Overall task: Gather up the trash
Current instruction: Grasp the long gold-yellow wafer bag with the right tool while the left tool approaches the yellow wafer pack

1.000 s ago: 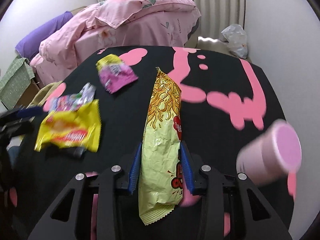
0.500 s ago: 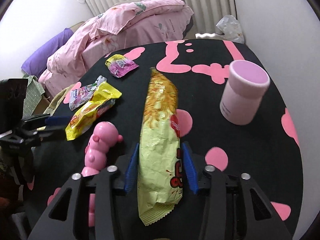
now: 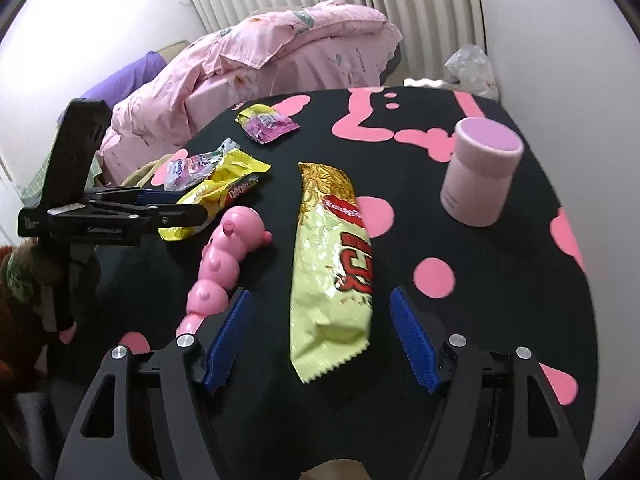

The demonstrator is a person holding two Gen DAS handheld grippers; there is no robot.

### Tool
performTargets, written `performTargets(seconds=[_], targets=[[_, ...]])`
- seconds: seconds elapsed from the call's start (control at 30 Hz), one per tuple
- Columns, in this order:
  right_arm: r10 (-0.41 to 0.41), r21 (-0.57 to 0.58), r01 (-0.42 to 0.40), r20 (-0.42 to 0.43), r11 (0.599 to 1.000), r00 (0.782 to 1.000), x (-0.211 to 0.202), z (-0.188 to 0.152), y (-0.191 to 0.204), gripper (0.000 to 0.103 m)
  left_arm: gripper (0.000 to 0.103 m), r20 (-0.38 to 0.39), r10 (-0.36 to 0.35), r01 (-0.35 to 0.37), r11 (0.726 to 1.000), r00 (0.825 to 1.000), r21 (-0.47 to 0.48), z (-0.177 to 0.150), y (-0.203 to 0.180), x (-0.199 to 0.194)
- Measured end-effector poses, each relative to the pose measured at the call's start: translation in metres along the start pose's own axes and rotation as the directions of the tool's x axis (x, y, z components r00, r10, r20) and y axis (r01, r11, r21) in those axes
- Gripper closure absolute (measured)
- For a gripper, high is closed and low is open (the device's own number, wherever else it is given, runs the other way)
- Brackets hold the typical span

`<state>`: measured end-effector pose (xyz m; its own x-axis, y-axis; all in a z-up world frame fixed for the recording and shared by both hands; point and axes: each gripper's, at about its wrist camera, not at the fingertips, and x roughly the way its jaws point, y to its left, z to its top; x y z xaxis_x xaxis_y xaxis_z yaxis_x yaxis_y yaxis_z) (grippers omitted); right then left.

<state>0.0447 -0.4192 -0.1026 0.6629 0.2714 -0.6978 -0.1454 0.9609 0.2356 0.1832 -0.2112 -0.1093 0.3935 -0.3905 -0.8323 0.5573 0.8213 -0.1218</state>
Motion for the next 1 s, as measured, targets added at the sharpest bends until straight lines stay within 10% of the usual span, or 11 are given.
performTargets(seconds=[0.3,0.5,0.63,1.0], targets=[[-0.121,0.004,0.121,0.049,0.993,0.991,-0.005,0.003,-0.003,0.035,0.074,0.029,-0.015,0.018,0.994,0.999,-0.110,-0.012,0.011,-0.023],[-0.116,-0.038,0.118,0.060,0.992,0.991,-0.004,0.002,0.008,0.036,0.077,0.071,-0.001,0.010,0.993,0.997,-0.118,-0.020,0.011,-0.045],[-0.132,-0.069,0.132,0.005,0.989,0.991,0.007,0.004,0.014,0.066,0.077,0.080,-0.007,0.017,0.991,0.997,-0.130,-0.023,0.010,-0.050],[-0.089,-0.060,0.094,0.081,0.994,0.993,-0.022,0.012,0.031,0.067,0.083,0.158,-0.006,0.026,0.992,0.987,-0.123,-0.029,0.011,-0.086]])
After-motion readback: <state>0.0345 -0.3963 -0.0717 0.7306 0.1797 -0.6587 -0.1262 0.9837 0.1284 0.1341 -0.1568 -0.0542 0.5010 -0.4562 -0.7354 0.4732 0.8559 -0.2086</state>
